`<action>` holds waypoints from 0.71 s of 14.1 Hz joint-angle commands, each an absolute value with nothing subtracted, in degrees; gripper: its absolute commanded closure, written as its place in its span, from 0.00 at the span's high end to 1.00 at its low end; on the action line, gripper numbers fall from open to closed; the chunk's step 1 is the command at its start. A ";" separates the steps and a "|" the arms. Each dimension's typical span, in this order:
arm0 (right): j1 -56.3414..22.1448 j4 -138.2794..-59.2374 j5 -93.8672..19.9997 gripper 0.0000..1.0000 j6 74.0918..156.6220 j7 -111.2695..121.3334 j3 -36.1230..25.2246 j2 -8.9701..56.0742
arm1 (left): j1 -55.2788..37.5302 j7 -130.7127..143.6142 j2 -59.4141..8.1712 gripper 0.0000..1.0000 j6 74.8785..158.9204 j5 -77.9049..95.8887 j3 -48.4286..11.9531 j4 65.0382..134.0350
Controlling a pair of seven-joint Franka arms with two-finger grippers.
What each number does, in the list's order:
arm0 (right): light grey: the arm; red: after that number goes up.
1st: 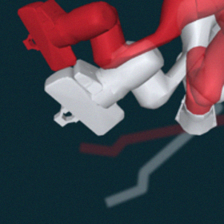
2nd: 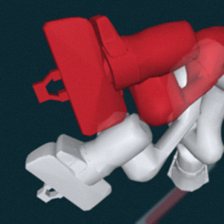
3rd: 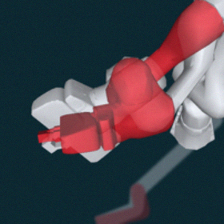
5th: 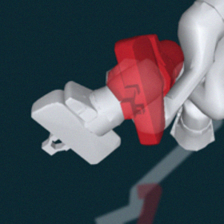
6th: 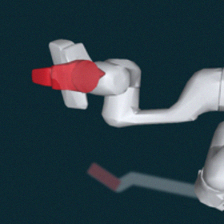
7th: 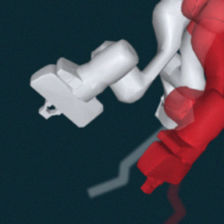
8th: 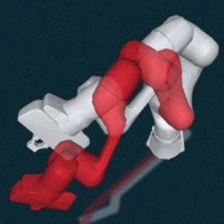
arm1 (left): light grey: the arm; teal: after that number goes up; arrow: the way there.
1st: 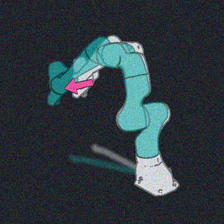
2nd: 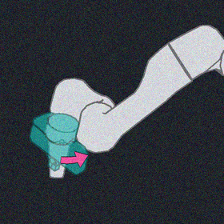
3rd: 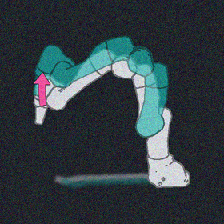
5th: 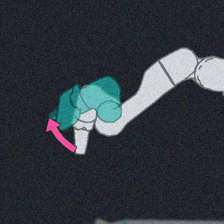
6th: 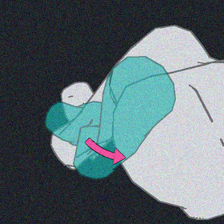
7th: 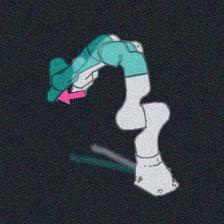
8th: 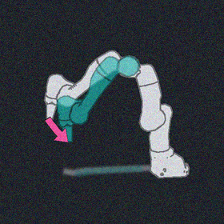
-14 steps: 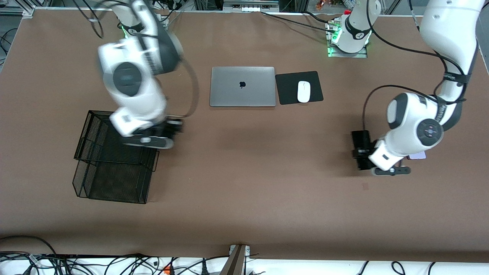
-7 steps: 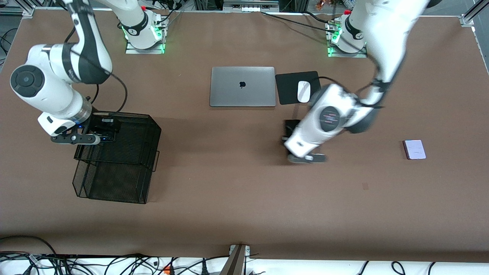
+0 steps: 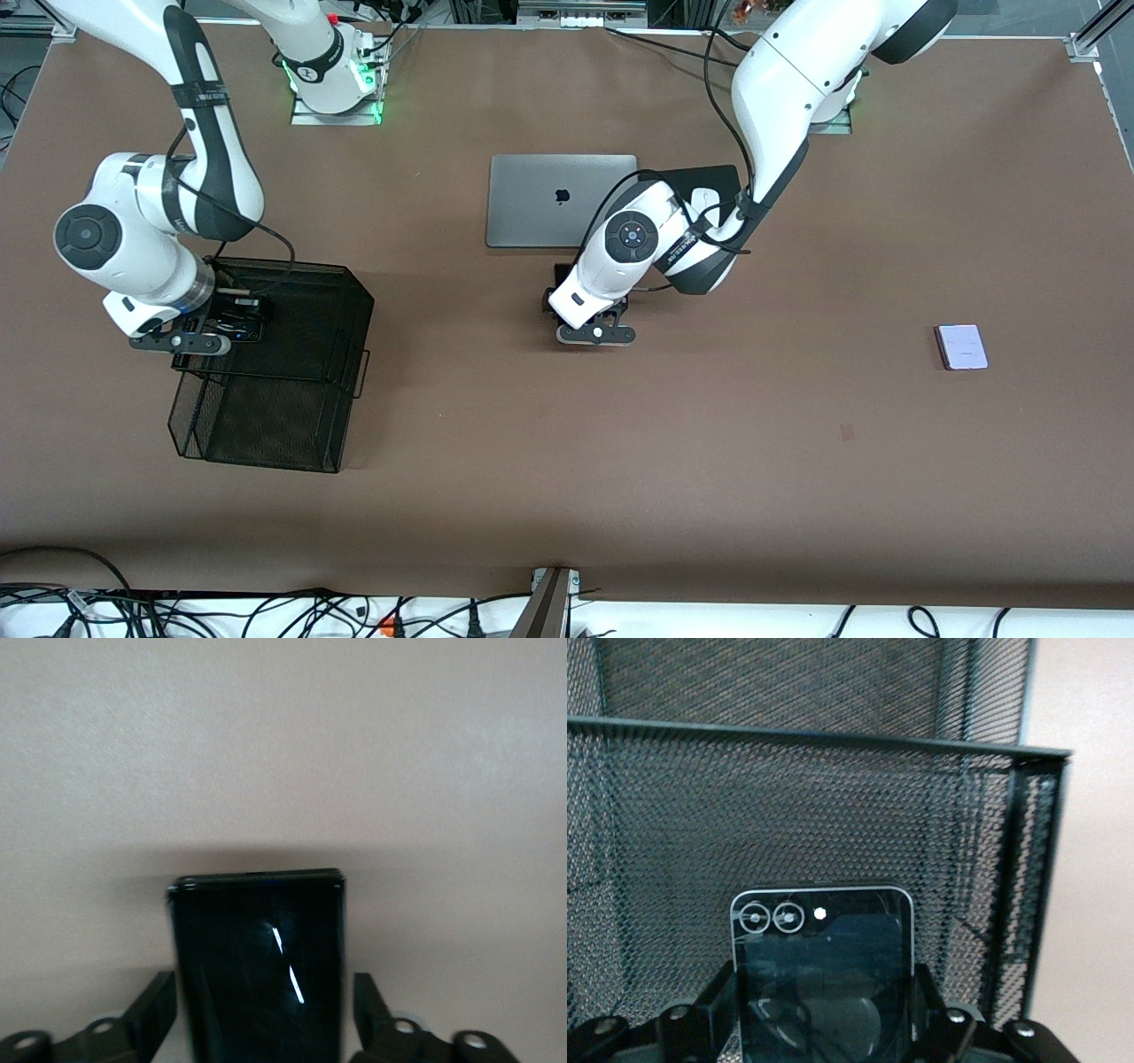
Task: Place phones with both arms
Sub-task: 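Drop the flip phone into the organizer while the left gripper sets down the tall phone, then reach the right gripper to the tall phone while the left gripper reaches the white phone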
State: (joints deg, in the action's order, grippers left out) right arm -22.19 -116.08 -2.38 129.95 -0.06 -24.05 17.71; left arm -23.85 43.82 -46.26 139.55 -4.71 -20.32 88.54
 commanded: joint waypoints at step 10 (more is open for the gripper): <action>-28.80 -91.86 -3.52 1.00 104.34 -7.61 -23.03 17.14 | -6.09 20.97 -27.43 1.00 106.79 -5.27 -8.28 89.38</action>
State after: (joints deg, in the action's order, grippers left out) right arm -24.79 -95.98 -2.80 108.32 -2.78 -23.02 16.74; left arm -9.23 30.17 -30.07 107.30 -4.93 -10.46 86.19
